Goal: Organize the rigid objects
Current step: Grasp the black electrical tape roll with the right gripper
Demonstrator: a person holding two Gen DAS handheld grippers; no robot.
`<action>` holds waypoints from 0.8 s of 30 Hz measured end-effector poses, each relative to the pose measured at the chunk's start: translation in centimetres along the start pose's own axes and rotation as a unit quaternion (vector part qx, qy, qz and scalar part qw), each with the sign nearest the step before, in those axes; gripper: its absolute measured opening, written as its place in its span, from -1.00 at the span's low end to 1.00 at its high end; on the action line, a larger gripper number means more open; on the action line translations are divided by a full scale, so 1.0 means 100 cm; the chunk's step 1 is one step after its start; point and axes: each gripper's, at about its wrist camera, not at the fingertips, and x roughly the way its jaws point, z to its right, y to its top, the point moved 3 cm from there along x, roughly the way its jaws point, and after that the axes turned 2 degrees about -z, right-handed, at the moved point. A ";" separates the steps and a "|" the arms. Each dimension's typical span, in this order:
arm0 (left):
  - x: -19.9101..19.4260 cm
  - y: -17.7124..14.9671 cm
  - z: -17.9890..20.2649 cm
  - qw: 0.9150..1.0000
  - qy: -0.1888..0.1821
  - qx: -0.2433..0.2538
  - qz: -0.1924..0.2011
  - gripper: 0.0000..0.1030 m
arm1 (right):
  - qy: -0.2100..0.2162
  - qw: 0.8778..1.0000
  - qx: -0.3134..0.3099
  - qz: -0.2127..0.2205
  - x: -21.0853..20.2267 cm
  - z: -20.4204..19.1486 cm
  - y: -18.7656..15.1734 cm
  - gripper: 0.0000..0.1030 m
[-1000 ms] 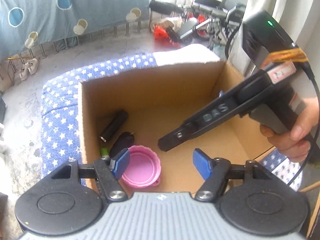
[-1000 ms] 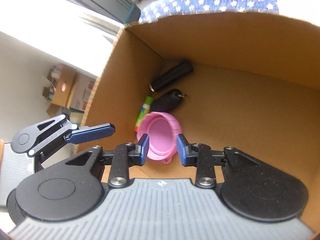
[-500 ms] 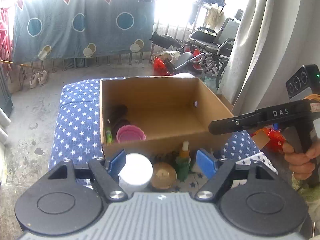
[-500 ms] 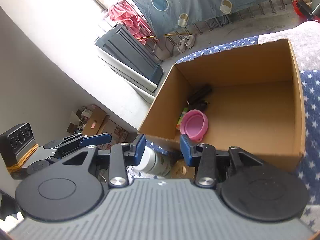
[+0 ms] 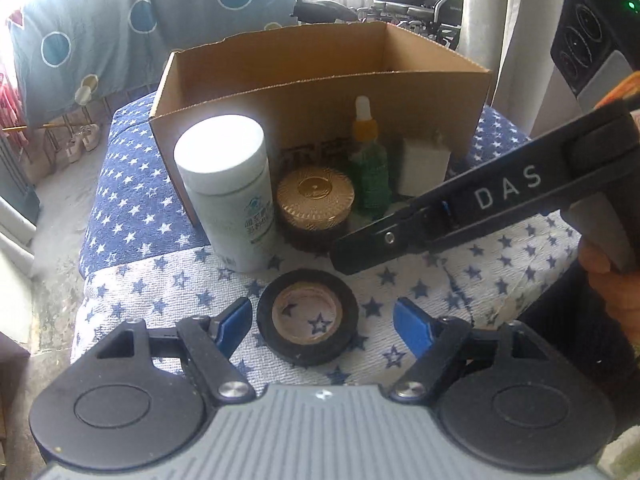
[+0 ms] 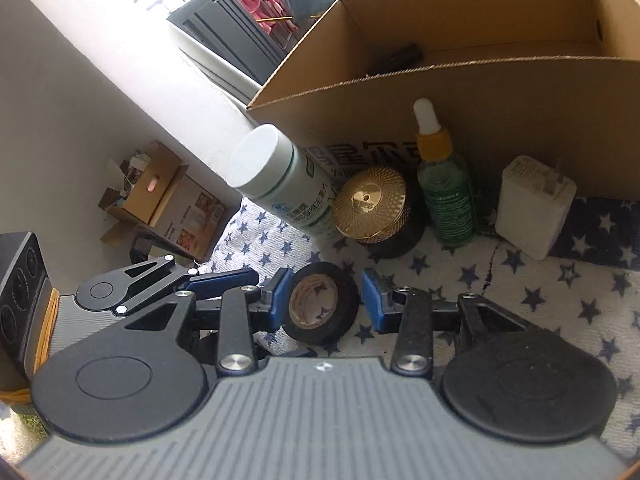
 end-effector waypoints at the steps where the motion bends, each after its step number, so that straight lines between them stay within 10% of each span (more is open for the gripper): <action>1: 0.003 -0.001 0.000 1.000 0.001 0.000 -0.001 0.53 | -0.005 1.000 -0.004 -0.006 0.006 -0.001 -0.001 -0.28; 24: 0.028 -0.011 -0.006 1.000 0.002 -0.025 -0.013 0.30 | -0.030 0.999 -0.025 -0.034 0.057 0.000 -0.007 -0.48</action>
